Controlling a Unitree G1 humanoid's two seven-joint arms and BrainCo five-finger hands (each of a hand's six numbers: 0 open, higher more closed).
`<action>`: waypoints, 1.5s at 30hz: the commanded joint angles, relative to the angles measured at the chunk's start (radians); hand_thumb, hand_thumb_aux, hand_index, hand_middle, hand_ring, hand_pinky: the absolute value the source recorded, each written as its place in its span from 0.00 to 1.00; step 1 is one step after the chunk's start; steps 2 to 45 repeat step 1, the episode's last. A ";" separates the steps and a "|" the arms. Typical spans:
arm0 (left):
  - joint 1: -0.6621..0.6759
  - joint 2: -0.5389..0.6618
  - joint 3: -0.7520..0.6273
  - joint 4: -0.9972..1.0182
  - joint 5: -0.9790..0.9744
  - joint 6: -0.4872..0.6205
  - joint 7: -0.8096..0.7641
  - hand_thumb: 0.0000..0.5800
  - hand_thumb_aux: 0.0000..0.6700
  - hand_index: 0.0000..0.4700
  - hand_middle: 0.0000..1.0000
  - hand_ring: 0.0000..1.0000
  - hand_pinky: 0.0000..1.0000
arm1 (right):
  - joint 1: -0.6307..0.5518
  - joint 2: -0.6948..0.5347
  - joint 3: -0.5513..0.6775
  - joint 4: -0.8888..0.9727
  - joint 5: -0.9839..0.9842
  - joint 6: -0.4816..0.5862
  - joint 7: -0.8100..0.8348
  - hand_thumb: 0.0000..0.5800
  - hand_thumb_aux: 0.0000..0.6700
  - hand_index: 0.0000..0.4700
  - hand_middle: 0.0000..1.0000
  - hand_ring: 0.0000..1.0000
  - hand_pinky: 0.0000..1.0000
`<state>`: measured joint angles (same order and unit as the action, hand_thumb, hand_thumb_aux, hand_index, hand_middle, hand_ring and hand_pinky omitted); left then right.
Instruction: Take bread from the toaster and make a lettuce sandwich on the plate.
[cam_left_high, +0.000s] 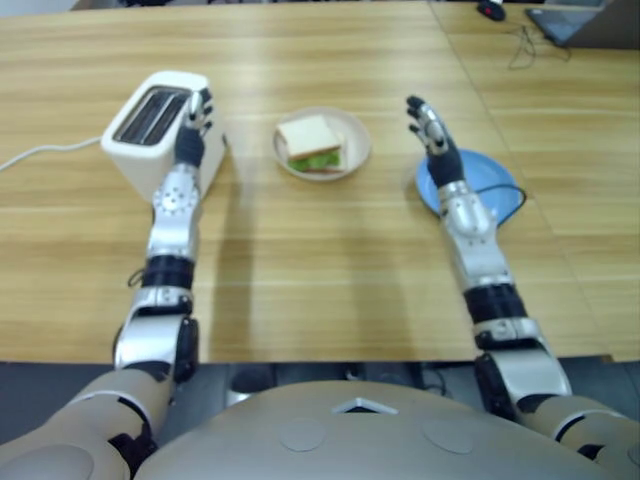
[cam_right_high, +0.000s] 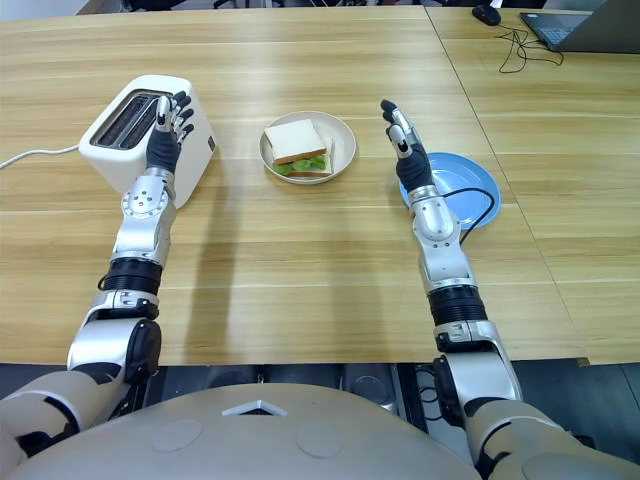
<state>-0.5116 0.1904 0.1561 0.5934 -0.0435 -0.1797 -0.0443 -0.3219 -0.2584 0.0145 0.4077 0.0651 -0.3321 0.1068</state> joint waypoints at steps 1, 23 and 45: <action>-0.015 -0.016 -0.003 0.053 0.012 -0.050 0.029 0.00 0.00 0.00 0.00 0.00 0.00 | -0.013 0.018 -0.030 0.037 0.019 0.017 0.025 0.00 0.00 0.00 0.00 0.00 0.00; -0.015 -0.016 -0.003 0.053 0.012 -0.050 0.029 0.00 0.00 0.00 0.00 0.00 0.00 | -0.013 0.018 -0.030 0.037 0.019 0.017 0.025 0.00 0.00 0.00 0.00 0.00 0.00; -0.015 -0.016 -0.003 0.053 0.012 -0.050 0.029 0.00 0.00 0.00 0.00 0.00 0.00 | -0.013 0.018 -0.030 0.037 0.019 0.017 0.025 0.00 0.00 0.00 0.00 0.00 0.00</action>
